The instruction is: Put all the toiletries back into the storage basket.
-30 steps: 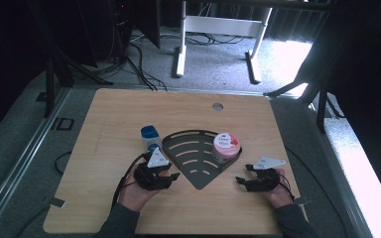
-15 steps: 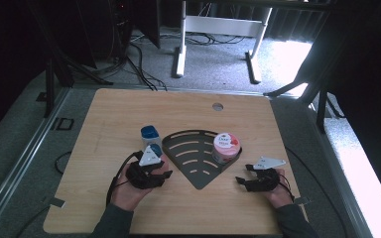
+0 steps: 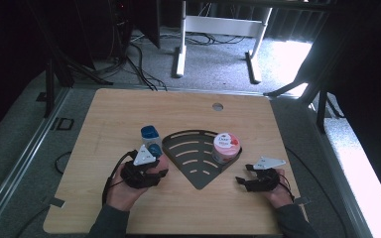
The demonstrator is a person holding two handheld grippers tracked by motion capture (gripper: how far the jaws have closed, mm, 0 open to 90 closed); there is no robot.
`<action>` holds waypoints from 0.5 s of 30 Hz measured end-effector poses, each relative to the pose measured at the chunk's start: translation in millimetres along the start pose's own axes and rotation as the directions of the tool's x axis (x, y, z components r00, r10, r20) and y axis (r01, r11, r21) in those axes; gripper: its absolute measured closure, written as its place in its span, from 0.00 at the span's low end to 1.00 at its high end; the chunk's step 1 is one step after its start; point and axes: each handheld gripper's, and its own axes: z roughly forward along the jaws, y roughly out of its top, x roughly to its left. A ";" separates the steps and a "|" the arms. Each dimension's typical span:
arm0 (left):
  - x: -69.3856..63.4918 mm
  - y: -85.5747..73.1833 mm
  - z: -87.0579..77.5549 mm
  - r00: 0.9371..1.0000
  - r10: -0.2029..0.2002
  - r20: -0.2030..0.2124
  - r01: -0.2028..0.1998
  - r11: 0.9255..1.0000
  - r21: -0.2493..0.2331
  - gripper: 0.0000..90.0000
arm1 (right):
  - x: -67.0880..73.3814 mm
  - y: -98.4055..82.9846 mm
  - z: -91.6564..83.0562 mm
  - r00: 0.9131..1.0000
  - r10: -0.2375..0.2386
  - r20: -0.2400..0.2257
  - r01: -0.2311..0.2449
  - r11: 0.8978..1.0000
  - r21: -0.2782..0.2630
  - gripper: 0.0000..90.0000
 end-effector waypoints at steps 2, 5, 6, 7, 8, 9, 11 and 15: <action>0.8 -0.4 -1.4 1.000 -0.003 -0.006 0.003 1.000 -0.002 0.59 | 0.0 0.0 0.0 1.000 0.000 0.000 0.000 1.000 0.000 0.33; 3.2 -1.7 -3.5 1.000 -0.010 -0.005 0.010 1.000 -0.004 0.58 | 0.0 0.0 0.0 1.000 0.000 0.000 0.000 1.000 0.000 0.33; 3.4 -2.0 -3.9 1.000 -0.012 -0.006 0.012 1.000 -0.003 0.58 | 0.0 0.0 0.0 1.000 0.000 0.000 0.000 1.000 0.000 0.33; 3.8 -2.4 -4.5 1.000 -0.013 -0.006 0.013 1.000 -0.004 0.58 | 0.0 0.0 0.0 1.000 0.000 0.000 0.000 1.000 0.000 0.33; 4.2 -2.8 -5.1 1.000 -0.014 -0.007 0.014 1.000 -0.003 0.58 | 0.0 0.0 0.0 1.000 0.000 0.000 0.000 1.000 0.000 0.33; 4.6 -3.3 -5.8 1.000 -0.015 -0.009 0.015 1.000 -0.004 0.58 | 0.0 0.0 0.0 1.000 0.000 0.000 0.000 1.000 0.000 0.33; 5.3 -3.8 -6.8 1.000 -0.017 -0.010 0.016 1.000 -0.004 0.58 | 0.0 0.0 0.0 1.000 0.000 0.000 0.000 1.000 0.000 0.33; 7.4 -5.3 -9.6 0.999 -0.031 -0.008 0.031 0.999 -0.016 0.56 | 0.0 0.0 0.0 1.000 0.000 0.000 0.000 1.000 0.000 0.33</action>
